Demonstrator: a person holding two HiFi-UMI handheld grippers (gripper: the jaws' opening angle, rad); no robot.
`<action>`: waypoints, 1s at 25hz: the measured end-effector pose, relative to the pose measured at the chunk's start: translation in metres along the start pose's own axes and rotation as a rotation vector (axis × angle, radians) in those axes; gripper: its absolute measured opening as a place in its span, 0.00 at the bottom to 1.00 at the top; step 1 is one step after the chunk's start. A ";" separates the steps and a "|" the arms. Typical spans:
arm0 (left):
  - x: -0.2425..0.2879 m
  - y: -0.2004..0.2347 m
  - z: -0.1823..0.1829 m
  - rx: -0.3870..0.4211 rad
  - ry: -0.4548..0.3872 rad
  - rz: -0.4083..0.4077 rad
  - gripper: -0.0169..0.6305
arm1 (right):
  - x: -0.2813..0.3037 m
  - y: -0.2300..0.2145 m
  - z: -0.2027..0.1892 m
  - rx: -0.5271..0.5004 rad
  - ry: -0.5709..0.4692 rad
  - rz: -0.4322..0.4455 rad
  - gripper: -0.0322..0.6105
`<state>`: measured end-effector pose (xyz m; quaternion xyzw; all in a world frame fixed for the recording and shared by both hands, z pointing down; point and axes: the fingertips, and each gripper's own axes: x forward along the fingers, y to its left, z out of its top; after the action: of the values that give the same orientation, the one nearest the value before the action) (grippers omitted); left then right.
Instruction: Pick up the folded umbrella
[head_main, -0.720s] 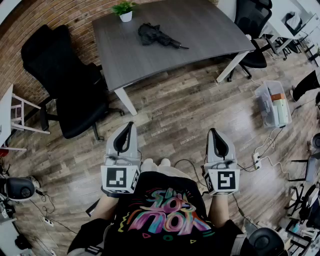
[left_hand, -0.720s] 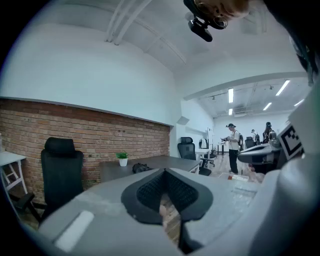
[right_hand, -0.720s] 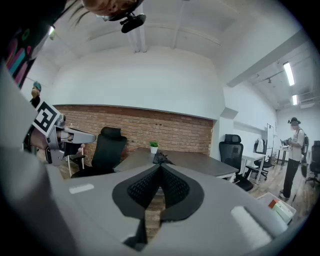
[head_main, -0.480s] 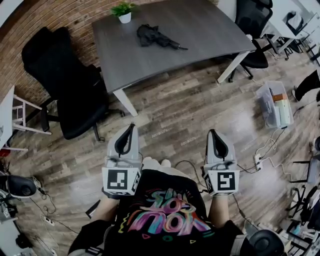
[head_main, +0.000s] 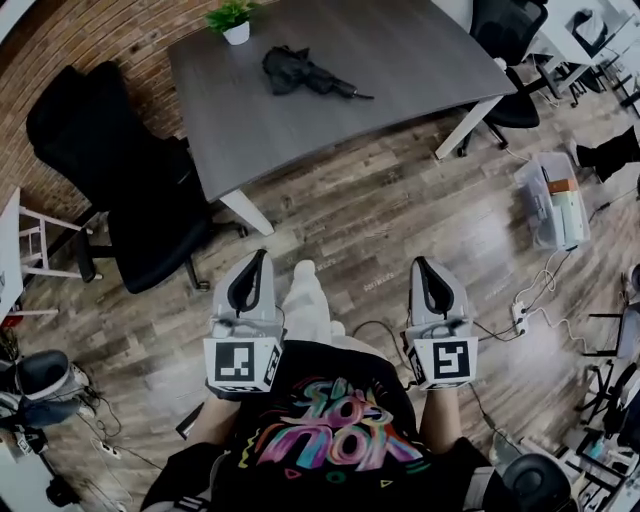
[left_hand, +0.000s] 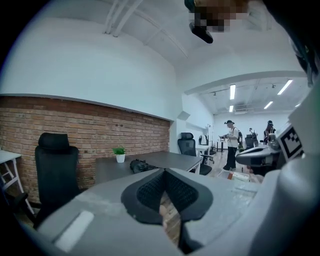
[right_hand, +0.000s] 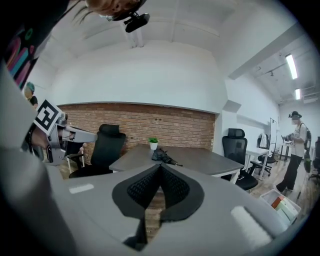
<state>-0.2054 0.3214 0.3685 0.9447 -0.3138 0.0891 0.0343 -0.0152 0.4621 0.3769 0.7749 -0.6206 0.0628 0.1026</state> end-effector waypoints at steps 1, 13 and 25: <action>0.010 0.003 0.001 0.002 -0.002 -0.010 0.03 | 0.010 -0.001 0.000 -0.002 0.006 -0.003 0.05; 0.149 0.098 0.037 0.005 -0.009 -0.057 0.03 | 0.162 -0.022 0.044 -0.028 0.019 -0.047 0.05; 0.211 0.151 0.044 -0.009 -0.005 -0.074 0.03 | 0.235 -0.018 0.056 -0.006 0.049 -0.064 0.05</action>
<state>-0.1237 0.0714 0.3670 0.9556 -0.2794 0.0840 0.0411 0.0530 0.2291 0.3738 0.7923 -0.5928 0.0768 0.1222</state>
